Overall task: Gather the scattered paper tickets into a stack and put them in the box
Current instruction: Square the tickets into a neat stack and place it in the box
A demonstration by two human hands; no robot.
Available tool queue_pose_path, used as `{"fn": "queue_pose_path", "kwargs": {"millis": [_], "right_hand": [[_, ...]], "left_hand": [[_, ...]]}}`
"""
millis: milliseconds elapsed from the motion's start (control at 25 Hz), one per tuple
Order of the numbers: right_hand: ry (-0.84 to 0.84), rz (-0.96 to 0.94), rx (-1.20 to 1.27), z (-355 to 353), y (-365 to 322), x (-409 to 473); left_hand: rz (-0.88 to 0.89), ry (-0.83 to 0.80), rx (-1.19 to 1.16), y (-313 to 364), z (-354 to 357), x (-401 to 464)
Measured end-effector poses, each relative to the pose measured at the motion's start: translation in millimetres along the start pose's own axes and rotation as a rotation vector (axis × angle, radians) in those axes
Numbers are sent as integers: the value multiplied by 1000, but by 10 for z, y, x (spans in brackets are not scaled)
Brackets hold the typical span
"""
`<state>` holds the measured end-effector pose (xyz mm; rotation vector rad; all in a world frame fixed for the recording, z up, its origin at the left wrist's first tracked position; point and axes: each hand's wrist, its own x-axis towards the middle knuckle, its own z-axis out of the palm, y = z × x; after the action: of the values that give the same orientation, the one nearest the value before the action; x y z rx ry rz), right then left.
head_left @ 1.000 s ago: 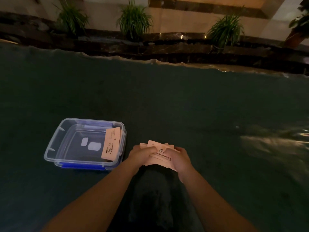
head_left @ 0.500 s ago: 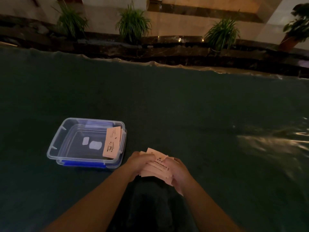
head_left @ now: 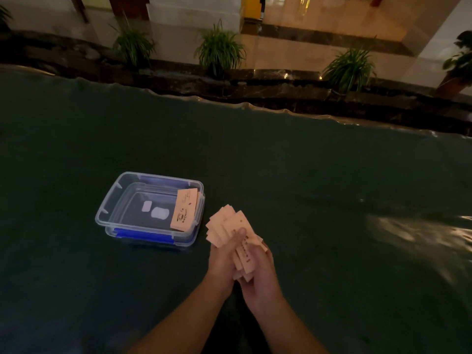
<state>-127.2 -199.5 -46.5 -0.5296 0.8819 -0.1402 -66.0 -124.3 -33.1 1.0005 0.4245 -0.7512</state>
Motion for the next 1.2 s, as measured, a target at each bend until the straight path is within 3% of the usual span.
{"fn": "queue_pose_path", "kwargs": {"millis": [120, 320, 440, 600, 760, 1040, 1200], "right_hand": [[-81, 6, -219, -78, -75, -53], [-323, 38, -847, -307, -404, -134], [-364, -67, -1082, -251, -408, -155], [-397, -224, -1118, -162, -233, -170], [-361, -294, -1170, -168, -55, -145], [-438, -207, -1343, -188, 46, -158], [-357, -256, -1307, -152, 128, -118]], "left_hand": [[-18, 23, 158, 84, -65, -66], [-14, -229, 679, 316, -338, -152], [64, -359, 887, 322, -397, -199], [190, -469, 1022, 299, -555, -117], [258, -452, 1074, 198, -751, -3], [275, -448, 1169, -1, -1069, 70], [311, -364, 1139, -52, -972, 69]]}}
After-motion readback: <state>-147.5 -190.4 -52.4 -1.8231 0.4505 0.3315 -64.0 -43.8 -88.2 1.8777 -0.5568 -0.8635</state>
